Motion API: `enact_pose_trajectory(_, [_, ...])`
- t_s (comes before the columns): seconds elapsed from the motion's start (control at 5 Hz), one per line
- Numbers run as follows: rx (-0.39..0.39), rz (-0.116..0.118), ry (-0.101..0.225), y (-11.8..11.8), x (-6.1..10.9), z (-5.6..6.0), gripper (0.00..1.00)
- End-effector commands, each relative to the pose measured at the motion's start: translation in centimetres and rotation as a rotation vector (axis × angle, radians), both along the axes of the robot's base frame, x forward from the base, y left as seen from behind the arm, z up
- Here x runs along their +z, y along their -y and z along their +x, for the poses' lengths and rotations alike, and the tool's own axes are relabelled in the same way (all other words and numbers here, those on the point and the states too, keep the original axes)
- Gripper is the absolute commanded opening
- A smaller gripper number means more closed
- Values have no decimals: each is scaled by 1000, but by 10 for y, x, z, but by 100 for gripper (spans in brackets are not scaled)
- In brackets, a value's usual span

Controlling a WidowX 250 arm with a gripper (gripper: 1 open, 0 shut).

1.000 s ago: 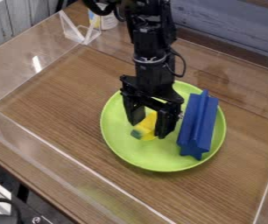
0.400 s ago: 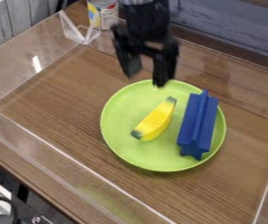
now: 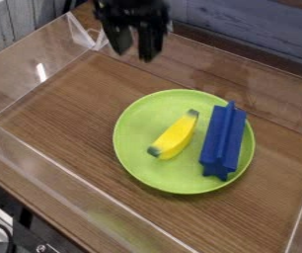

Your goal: Put the banana in the green plate

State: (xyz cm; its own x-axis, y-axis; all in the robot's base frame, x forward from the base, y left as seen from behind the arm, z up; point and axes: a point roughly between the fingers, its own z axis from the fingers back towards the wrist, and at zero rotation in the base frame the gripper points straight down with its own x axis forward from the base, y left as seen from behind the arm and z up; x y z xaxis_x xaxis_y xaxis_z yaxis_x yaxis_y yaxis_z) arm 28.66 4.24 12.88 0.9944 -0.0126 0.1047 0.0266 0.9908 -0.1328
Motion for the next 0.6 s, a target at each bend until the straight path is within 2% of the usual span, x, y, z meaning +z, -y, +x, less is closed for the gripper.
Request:
enact_pose_trajectory(0.0, [-30,11,15,11,-6,0,100])
enact_pose_trajectory(0.2, [-48,14,-9,16,-25,3,0])
enact_pose_trajectory(0.4, [-59,20,-22,21,-44,6,0])
